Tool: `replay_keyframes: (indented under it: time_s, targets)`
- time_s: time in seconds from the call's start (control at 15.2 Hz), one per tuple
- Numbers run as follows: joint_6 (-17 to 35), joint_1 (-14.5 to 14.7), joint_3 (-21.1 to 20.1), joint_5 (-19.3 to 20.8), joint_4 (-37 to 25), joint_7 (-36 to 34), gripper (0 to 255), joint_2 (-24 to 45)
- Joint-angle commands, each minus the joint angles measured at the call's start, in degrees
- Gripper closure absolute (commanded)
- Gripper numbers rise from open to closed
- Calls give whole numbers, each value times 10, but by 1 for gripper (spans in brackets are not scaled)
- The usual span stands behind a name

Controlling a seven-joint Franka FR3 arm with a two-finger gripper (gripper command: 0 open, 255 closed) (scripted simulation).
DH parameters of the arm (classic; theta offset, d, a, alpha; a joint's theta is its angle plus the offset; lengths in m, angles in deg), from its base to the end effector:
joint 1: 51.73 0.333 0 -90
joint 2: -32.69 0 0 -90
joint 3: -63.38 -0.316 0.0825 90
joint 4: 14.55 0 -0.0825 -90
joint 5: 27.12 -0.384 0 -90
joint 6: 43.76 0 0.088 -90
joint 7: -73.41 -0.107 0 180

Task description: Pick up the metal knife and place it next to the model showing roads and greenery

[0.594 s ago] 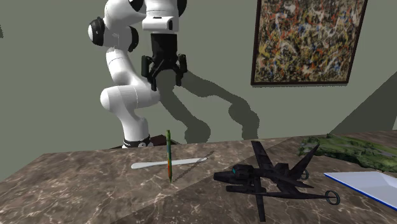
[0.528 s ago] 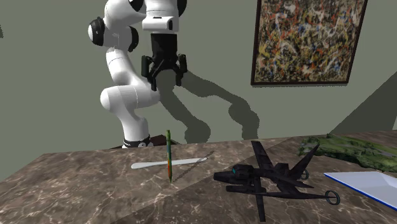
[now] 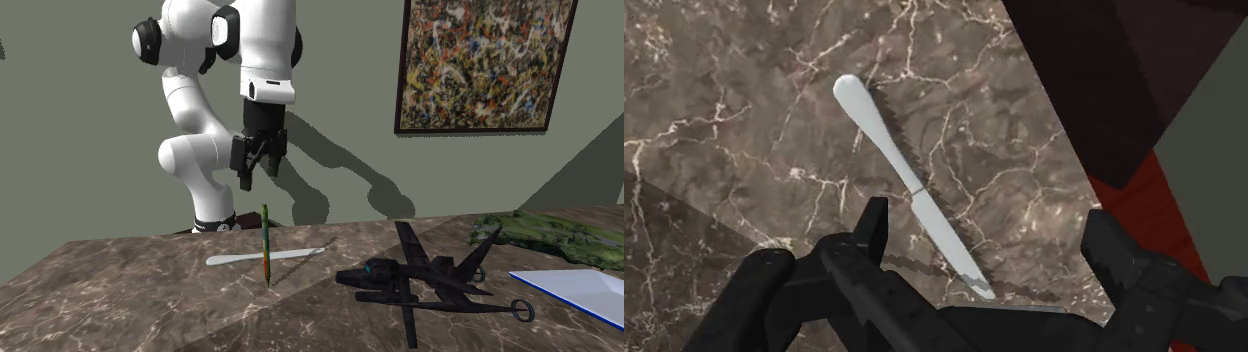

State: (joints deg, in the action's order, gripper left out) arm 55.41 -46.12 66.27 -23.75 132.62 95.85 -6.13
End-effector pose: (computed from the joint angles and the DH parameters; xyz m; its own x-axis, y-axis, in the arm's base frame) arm 0.3266 0.0095 0.4684 0.8805 0.4472 -0.1572 0.4470 -0.8937 -0.0387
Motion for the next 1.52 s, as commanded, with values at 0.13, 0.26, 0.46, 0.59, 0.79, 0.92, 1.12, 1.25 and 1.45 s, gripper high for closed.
replay_keyframes:
  time_s: [0.13,0.26,0.46,0.59,0.79,0.92,1.12,1.25,1.45]
  targets:
    - [90,25,15,48,33,108,0,53]
    - [139,35,23,73,46,158,0,85]
    - [196,44,30,101,58,209,0,124]
    - [214,42,32,105,69,208,0,131]
    - [242,39,35,110,84,206,0,144]
    - [267,36,38,116,96,204,0,156]
    - [267,36,38,116,96,204,0,156]
    - [267,36,38,116,96,204,0,156]
    - [266,36,38,116,96,204,0,156]
